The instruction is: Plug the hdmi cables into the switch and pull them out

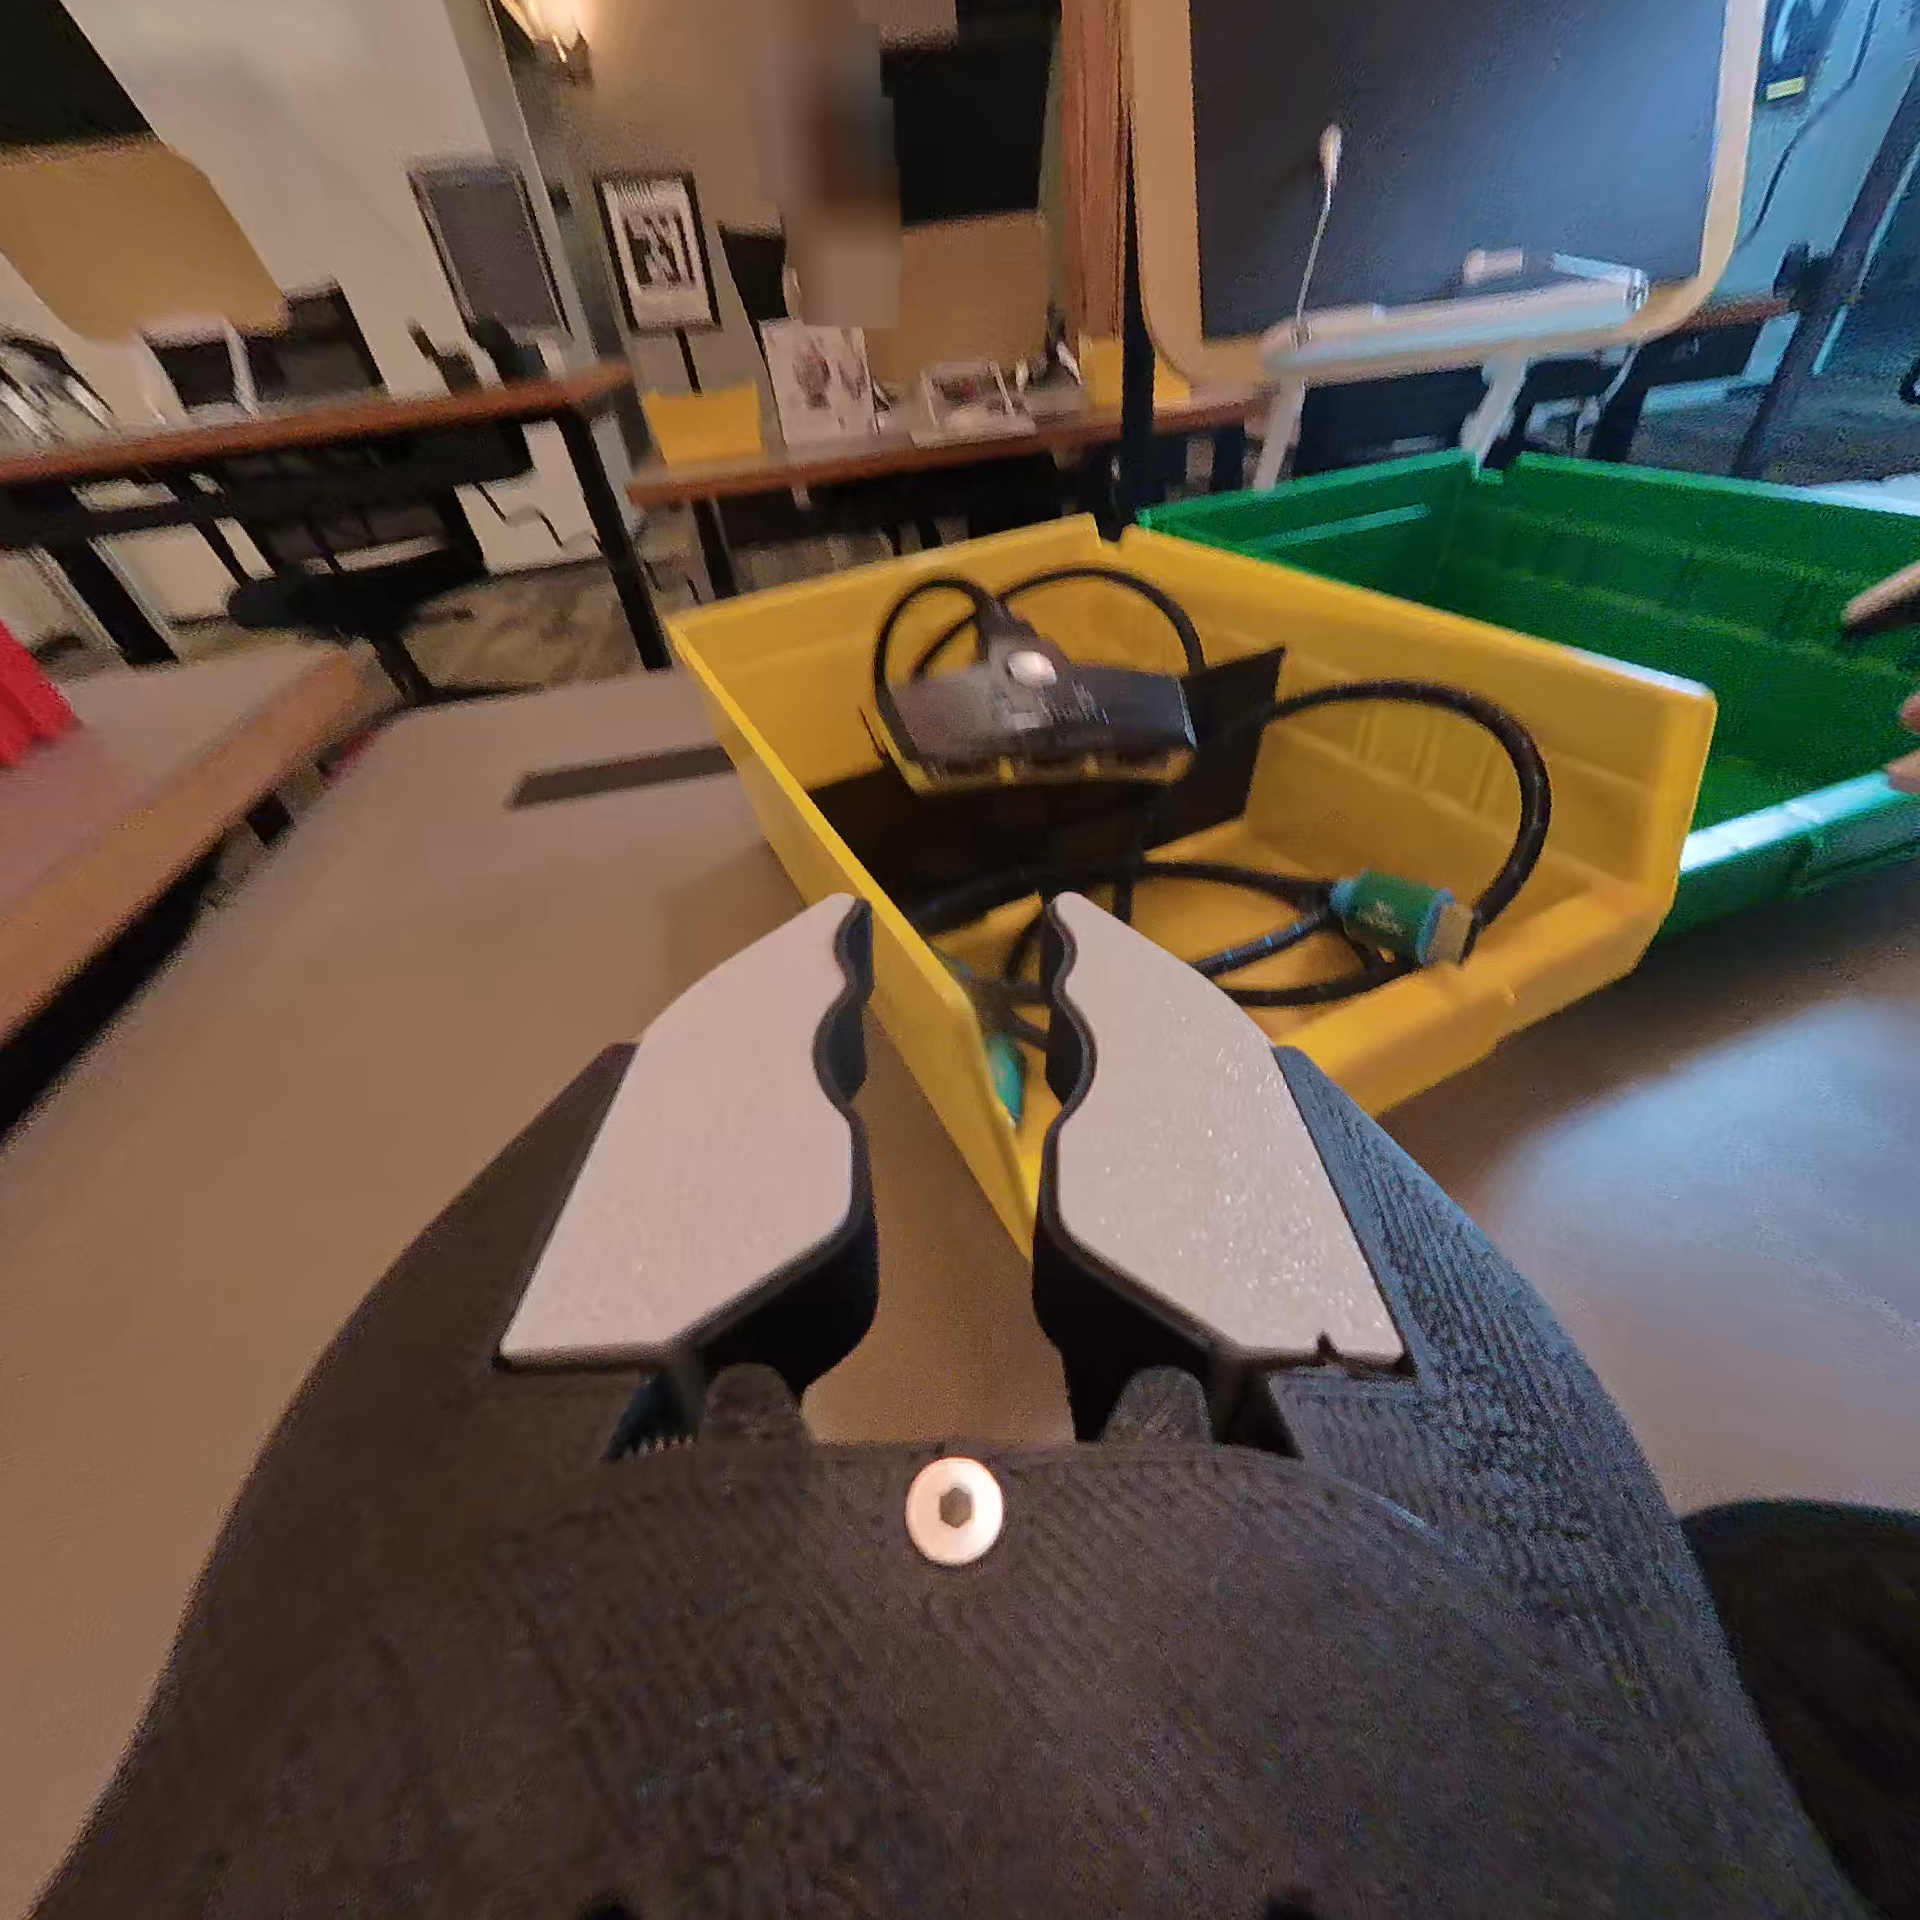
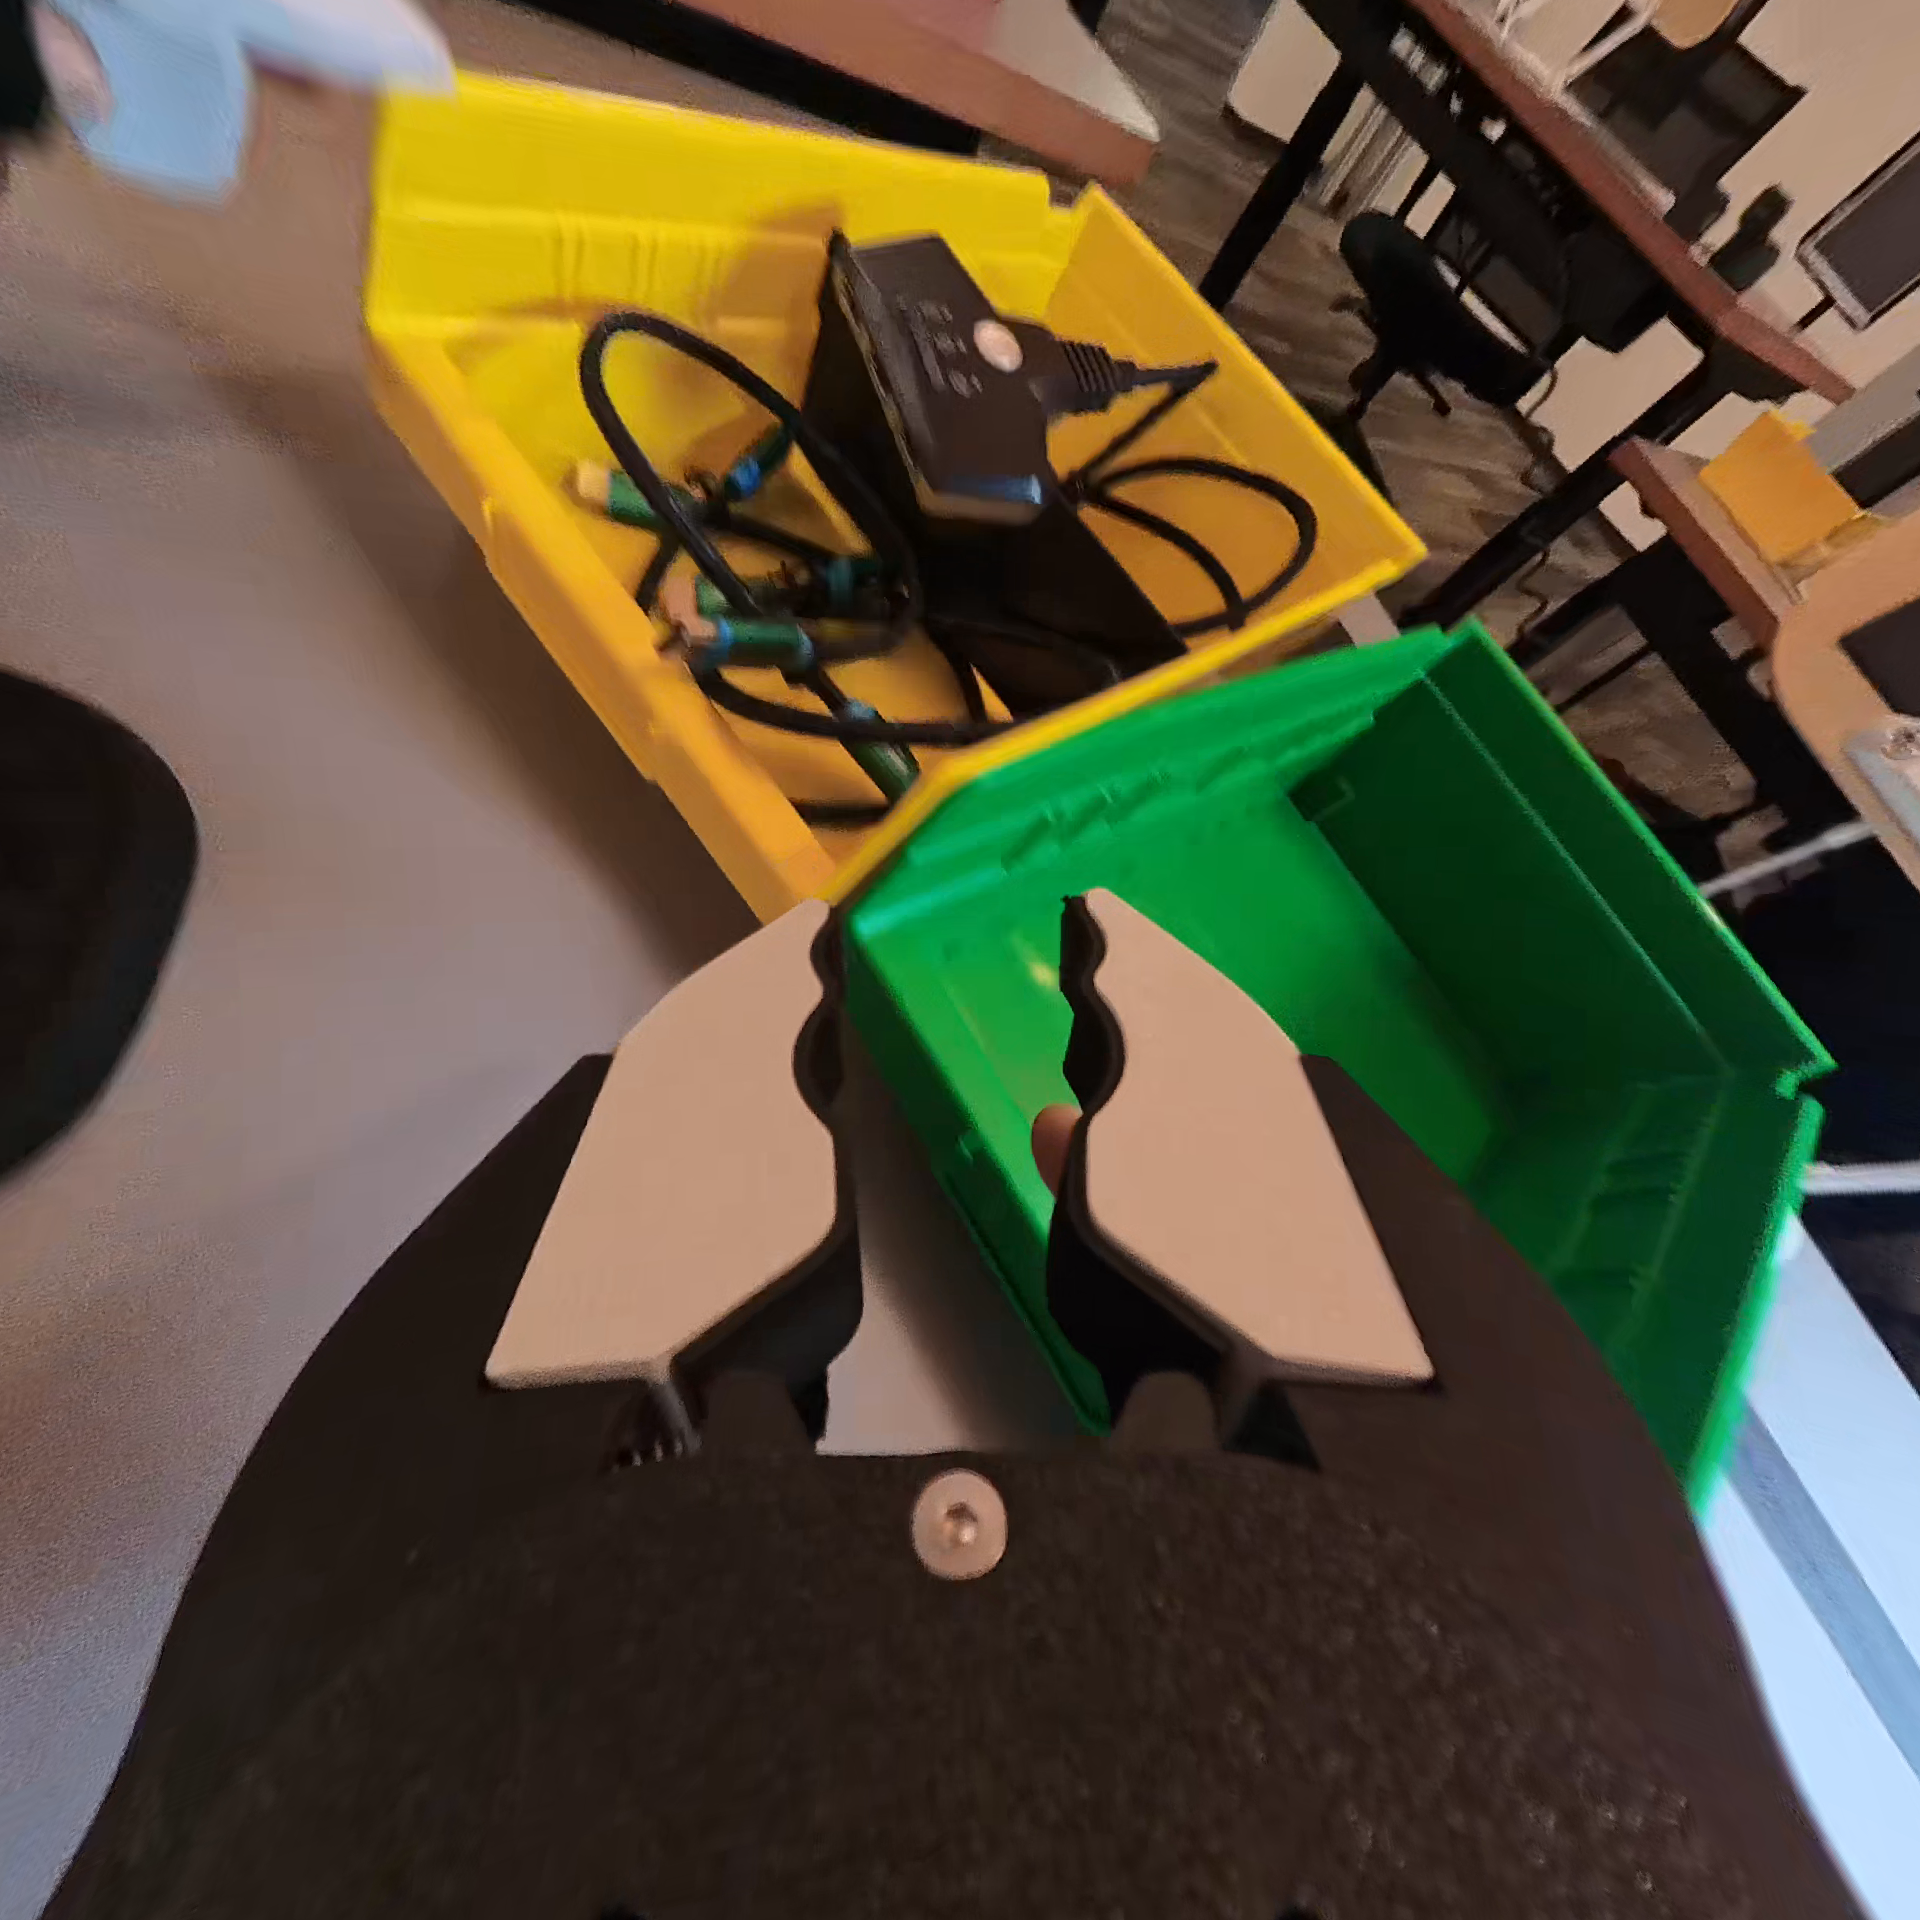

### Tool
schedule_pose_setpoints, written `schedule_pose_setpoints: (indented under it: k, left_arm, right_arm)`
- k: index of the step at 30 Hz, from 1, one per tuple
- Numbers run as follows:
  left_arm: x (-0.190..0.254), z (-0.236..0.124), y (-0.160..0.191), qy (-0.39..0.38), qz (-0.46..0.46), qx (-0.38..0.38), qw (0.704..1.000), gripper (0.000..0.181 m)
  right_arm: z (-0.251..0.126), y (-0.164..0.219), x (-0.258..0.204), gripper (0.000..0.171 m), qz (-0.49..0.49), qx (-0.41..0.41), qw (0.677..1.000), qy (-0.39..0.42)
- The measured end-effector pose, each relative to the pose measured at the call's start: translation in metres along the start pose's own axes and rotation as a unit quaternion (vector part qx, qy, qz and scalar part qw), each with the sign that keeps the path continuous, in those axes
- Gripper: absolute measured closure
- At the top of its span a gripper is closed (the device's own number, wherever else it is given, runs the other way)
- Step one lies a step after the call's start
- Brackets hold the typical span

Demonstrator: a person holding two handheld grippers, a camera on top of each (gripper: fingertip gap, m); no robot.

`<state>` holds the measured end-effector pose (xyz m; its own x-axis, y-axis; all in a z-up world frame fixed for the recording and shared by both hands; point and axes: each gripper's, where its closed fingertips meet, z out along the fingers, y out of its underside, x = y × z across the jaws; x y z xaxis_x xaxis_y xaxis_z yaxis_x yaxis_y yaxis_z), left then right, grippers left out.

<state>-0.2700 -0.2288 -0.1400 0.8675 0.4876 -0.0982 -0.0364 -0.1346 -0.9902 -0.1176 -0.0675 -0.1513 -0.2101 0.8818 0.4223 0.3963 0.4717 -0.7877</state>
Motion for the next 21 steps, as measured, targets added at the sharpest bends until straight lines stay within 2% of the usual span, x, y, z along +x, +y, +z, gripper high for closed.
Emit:
schedule_pose_setpoints:
  k: [2,4,6,8,11,12,15,18,19,21]
  left_arm:
    - [-0.011,-0.01,-0.024,-0.013,0.009,0.033,0.999,0.146]
    - [-0.006,-0.017,-0.047,0.006,0.041,0.049,0.998,0.144]
    - [0.022,-0.016,-0.051,0.066,0.099,0.007,0.993,0.135]
    - [0.06,-0.009,-0.035,0.148,0.147,-0.077,0.975,0.122]
    - [0.095,0.01,-0.013,0.193,0.247,-0.148,0.938,0.121]
    - [0.1,0.017,-0.002,0.201,0.275,-0.176,0.924,0.12]
    - [0.112,0.036,0.028,0.241,0.303,-0.247,0.888,0.12]
    - [0.113,0.047,0.055,0.259,0.331,-0.302,0.856,0.127]
    - [0.112,0.049,0.062,0.26,0.343,-0.311,0.847,0.129]
    - [0.115,0.054,0.062,0.264,0.338,-0.305,0.851,0.13]
  right_arm:
    - [-0.014,0.022,0.019,0.127,-0.017,-0.043,0.999,0.0]
    - [-0.022,0.053,0.037,0.123,-0.055,-0.11,0.992,0.003]
    - [-0.024,0.09,0.048,0.113,-0.098,-0.2,0.975,-0.011]
    - [-0.02,0.115,0.052,0.103,-0.135,-0.259,0.956,-0.023]
    - [-0.003,0.128,0.053,0.107,-0.164,-0.287,0.943,-0.036]
    - [0.002,0.132,0.05,0.107,-0.164,-0.297,0.939,-0.05]
    - [0.006,0.141,0.041,0.129,-0.15,-0.3,0.937,-0.095]
    - [-0.007,0.148,0.046,0.132,-0.17,-0.314,0.93,-0.086]
    - [-0.014,0.152,0.049,0.137,-0.18,-0.321,0.927,-0.072]
    - [-0.029,0.161,0.052,0.138,-0.175,-0.326,0.928,-0.054]
